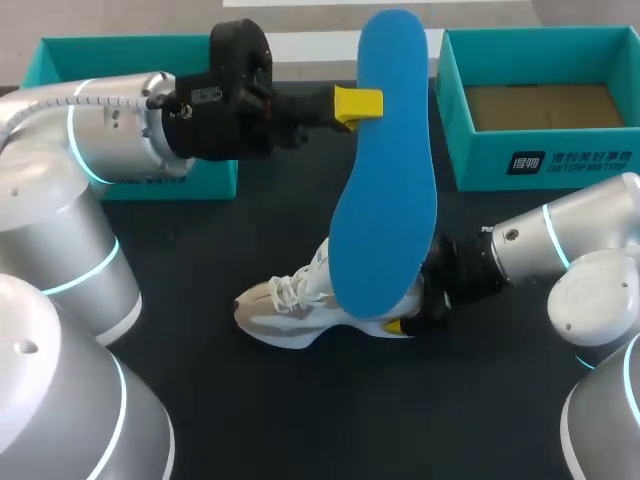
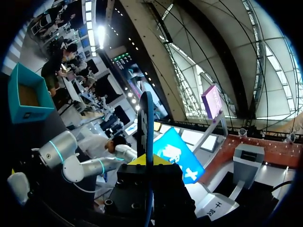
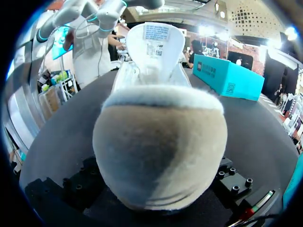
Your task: Take the shoe out of the shoebox, open the shoe tongue, remove and reinsert the insole, then place the shoe into the shoebox
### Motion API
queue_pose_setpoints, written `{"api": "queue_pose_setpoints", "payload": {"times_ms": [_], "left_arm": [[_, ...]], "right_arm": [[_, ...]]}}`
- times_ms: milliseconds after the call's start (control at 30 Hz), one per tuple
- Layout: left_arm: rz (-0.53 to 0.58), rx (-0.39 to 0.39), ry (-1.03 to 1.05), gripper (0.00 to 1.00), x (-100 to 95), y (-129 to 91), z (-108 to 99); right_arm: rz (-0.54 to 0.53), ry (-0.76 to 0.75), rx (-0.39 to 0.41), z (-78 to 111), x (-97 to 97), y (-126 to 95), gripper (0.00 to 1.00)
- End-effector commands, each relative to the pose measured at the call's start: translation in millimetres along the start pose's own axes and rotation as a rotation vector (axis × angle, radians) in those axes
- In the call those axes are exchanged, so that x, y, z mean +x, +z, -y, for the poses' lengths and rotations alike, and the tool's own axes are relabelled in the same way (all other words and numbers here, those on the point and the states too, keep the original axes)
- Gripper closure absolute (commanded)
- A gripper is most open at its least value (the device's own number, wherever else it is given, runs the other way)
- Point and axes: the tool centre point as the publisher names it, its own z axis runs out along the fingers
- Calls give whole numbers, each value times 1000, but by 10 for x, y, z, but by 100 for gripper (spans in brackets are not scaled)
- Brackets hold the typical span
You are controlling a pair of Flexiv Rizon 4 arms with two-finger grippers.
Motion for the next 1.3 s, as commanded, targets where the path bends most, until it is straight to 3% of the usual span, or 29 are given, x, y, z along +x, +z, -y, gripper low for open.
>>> {"api": "queue_pose_setpoints", "payload": {"times_ms": [33, 600, 1300], "left_arm": [[-1, 3, 0, 100, -7, 4, -15], [-1, 3, 0, 100, -7, 4, -15], [-1, 3, 0, 100, -7, 4, -15]], "right_arm": [[1, 0, 4, -7, 4, 11, 0], [30, 14, 96, -41, 20, -241, 0], [18, 73, 524, -418, 56, -659, 0]]}}
